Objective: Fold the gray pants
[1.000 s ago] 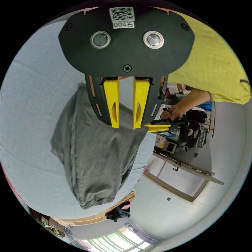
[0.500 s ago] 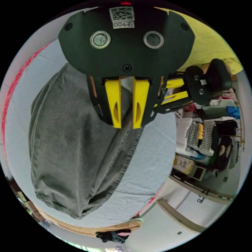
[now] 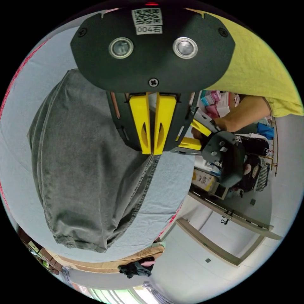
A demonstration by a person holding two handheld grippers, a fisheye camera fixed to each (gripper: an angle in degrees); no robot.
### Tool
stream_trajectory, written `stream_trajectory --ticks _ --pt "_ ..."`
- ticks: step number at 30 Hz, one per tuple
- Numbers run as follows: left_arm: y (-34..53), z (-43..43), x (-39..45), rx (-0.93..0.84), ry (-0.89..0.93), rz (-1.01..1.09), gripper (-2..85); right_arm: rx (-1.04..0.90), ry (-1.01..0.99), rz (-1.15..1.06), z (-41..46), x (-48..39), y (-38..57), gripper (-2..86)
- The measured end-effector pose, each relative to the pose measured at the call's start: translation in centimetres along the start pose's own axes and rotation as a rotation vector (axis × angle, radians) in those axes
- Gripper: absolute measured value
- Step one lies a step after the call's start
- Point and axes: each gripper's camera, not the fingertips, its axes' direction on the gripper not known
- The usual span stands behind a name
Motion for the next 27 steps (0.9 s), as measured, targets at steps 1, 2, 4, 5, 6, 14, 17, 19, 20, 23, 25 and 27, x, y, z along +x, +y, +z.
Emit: stream_trajectory --ticks 1,2,4,5,6,14,17,19,20,23,25,27 --pt "-0.2 0.3 -0.6 -0.009 0.029 -0.004 14.6 0.013 -0.009 -0.013 -0.4 0.0 0.2 2.4" --pt "-0.4 0.7 -1.9 -0.016 0.095 -0.02 14.6 0.028 -0.014 -0.023 -1.1 0.2 0.5 3.2" --pt "-0.3 1.1 -3.9 -0.002 0.184 -0.057 14.7 0.057 -0.043 -0.037 -3.2 1.2 1.4 4.2" --pt "0.0 1.2 -5.3 0.013 0.222 -0.087 14.7 0.102 -0.062 -0.019 -5.3 2.8 2.4 5.4" --pt "0.4 1.2 -6.7 0.016 0.237 -0.115 14.7 0.125 -0.069 -0.006 -6.5 3.9 3.2 6.0" --pt "3.2 1.0 -12.4 0.036 0.28 -0.197 12.9 0.144 -0.03 0.164 -14.3 21.1 14.6 9.3" --pt "3.5 0.8 -13.9 0.05 0.269 -0.224 12.4 0.104 -0.033 0.138 -13.3 22.2 15.0 9.9" --pt "3.3 0.8 -14.8 0.052 0.267 -0.241 12.2 0.103 -0.024 0.13 -13.0 22.6 14.9 10.0" --pt "3.1 0.8 -15.3 0.053 0.263 -0.248 12.1 0.105 -0.019 0.127 -12.9 22.9 14.8 10.0" --pt "2.8 0.5 -16.8 0.062 0.255 -0.282 11.3 0.08 0.005 0.112 -12.8 23.5 14.7 10.0" --pt "3.2 0.3 -17.7 0.072 0.262 -0.304 10.5 0.061 0.022 0.103 -12.9 23.9 15.1 9.8" --pt "4.2 -0.2 -18.7 0.082 0.273 -0.327 9.4 0.048 0.017 0.11 -13.1 24.6 15.8 9.5"
